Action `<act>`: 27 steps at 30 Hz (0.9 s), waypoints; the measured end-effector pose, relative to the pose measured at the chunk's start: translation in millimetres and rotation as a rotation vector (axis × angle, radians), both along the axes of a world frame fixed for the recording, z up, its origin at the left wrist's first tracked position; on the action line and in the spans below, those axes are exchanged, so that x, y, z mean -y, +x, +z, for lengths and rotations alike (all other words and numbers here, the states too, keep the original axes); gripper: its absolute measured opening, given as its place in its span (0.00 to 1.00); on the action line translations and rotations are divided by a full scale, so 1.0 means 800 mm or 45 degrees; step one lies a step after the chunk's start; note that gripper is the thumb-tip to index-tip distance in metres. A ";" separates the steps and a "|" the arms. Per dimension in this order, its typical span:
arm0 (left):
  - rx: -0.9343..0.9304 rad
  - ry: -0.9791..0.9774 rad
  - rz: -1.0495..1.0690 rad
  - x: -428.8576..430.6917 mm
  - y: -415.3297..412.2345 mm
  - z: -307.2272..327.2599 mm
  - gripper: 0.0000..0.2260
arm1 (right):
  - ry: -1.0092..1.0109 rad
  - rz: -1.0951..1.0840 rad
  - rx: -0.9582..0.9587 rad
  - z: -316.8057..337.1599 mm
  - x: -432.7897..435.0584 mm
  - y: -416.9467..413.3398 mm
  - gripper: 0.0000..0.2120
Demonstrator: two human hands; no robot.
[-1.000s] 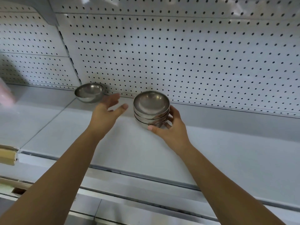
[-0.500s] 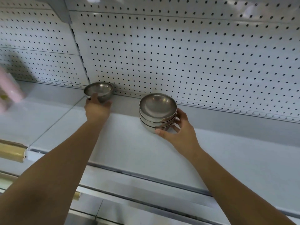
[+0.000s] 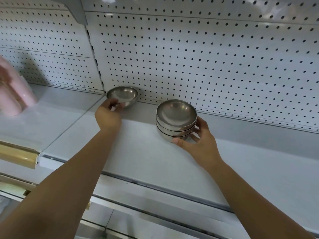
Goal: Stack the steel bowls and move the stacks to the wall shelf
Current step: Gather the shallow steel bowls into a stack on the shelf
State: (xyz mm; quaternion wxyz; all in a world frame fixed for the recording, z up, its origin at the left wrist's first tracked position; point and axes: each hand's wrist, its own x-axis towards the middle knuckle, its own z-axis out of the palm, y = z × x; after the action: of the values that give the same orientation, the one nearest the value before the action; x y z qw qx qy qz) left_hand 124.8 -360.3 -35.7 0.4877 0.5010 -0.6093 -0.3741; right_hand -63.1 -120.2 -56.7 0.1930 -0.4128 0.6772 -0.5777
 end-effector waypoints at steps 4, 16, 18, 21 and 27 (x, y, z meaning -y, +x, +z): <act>-0.220 -0.009 -0.145 -0.027 -0.002 0.031 0.06 | 0.007 -0.004 0.007 0.001 -0.001 0.000 0.49; -0.290 0.023 -0.755 -0.120 -0.016 0.083 0.09 | 0.034 0.000 -0.008 0.006 -0.006 0.005 0.48; -0.269 0.038 -0.798 -0.126 -0.019 0.078 0.10 | 0.032 -0.001 -0.007 0.006 -0.007 0.005 0.47; -0.153 0.016 -0.825 -0.133 -0.021 0.072 0.10 | 0.047 0.008 0.004 0.005 -0.007 0.005 0.48; -0.006 -0.042 -0.800 -0.139 -0.020 0.066 0.12 | 0.074 0.024 0.024 0.004 -0.009 0.002 0.50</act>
State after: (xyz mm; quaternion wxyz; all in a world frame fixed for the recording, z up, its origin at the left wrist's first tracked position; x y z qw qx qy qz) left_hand 109.2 -249.0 17.1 0.3576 0.2793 -0.7393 -0.4976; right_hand -61.7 -113.1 -53.3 0.2167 -0.4078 0.6880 -0.5599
